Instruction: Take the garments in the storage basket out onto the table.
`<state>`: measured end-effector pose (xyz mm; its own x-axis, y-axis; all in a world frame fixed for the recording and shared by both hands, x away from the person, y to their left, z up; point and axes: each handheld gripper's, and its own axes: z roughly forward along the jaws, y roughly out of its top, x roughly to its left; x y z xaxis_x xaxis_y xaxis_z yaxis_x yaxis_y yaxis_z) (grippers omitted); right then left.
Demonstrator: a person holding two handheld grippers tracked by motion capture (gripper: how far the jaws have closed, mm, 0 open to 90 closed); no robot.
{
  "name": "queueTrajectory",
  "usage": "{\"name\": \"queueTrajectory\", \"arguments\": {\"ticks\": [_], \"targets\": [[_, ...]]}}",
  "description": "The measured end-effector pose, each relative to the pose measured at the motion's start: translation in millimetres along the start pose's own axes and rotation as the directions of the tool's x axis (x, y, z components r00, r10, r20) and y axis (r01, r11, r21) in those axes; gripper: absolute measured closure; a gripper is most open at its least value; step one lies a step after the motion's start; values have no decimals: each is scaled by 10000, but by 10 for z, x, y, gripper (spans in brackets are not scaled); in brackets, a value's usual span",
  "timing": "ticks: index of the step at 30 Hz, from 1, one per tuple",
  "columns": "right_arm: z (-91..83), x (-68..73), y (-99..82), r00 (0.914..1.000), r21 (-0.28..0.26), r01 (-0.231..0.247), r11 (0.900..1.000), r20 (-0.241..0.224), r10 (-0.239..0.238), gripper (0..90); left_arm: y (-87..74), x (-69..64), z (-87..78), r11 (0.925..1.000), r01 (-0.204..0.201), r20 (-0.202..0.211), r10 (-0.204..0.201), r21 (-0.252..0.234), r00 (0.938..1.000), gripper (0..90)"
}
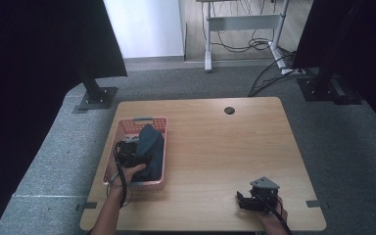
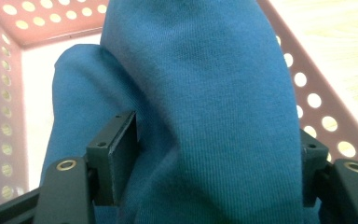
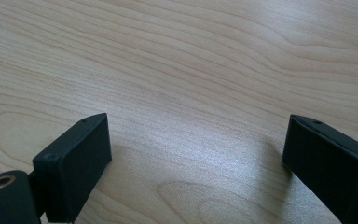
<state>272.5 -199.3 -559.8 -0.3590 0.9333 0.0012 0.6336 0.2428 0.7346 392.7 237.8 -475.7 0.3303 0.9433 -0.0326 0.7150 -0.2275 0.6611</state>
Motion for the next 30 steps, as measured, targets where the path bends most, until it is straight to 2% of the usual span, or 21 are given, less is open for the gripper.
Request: {"name": "queueTrajectory", "arguments": {"ticks": [7, 10, 13, 20, 27, 30], "targets": [[0, -1, 0, 10000, 1, 9, 10000, -3, -9, 74, 31, -10, 22, 9998, -41, -195, 45, 187, 9998, 392], [0, 0, 0, 10000, 1, 13, 10000, 2, -13, 74, 41, -18, 29, 9997, -99, -215, 104, 217, 9997, 452], [-1, 3, 0, 10000, -6, 21, 10000, 20, -21, 74, 54, -25, 29, 9998, -112, -255, 116, 164, 9996, 521], [-2, 6, -1, 10000, -26, 71, 10000, 52, -71, 73, 64, -3, 32, 10000, -90, -405, 91, 35, 9991, 619], [-4, 10, -2, 9999, -48, 91, 9999, 111, -91, 74, 72, -1, 14, 9994, -288, -643, 274, -207, 9976, 663], [-4, 10, -2, 9999, -49, 86, 10000, 122, -85, 74, 70, 9, 17, 9993, -253, -617, 237, -257, 9978, 673]]}}
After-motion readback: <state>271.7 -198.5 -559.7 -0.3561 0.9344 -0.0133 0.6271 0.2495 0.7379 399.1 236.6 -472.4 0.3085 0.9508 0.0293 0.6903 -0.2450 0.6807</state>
